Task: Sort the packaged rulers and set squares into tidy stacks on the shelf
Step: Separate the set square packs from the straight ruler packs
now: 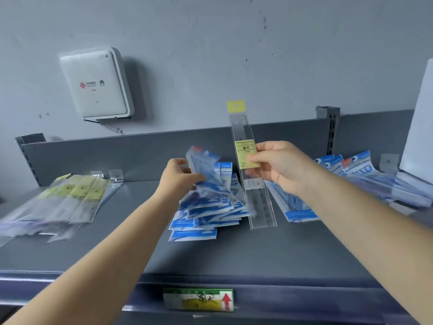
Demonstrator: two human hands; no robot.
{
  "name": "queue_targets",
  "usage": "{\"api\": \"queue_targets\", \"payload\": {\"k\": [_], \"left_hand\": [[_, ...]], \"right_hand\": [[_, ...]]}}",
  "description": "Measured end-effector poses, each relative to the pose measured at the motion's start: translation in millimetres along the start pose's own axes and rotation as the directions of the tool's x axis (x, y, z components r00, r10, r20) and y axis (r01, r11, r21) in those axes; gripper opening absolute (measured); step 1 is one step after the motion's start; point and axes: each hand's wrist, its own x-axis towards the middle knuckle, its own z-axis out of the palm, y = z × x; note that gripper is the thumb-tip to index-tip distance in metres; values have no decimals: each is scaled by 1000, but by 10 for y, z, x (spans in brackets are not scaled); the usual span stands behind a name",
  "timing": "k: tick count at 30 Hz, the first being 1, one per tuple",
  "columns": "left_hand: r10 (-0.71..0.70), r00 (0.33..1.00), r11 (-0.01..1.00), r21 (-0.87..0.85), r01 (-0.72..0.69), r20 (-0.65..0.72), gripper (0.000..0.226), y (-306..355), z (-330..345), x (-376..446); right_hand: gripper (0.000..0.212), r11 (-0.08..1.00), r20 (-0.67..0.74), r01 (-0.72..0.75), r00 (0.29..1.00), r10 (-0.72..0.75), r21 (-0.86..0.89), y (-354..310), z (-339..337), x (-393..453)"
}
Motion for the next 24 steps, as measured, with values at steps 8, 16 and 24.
{"api": "queue_targets", "payload": {"k": [8, 16, 24], "left_hand": [[171, 980, 919, 341, -196, 101, 28, -203, -718, 239], [351, 915, 467, 810, -354, 197, 32, -474, -1904, 341], [348, 921, 257, 927, -272, 173, 39, -751, -2984, 536]], "right_hand": [[12, 1000, -12, -5, 1000, 4, -12, 75, 767, 221], [15, 998, 28, -25, 999, 26, -65, 234, 1949, 451], [11, 982, 96, -41, 994, 59, -187, 519, 3143, 688]]}}
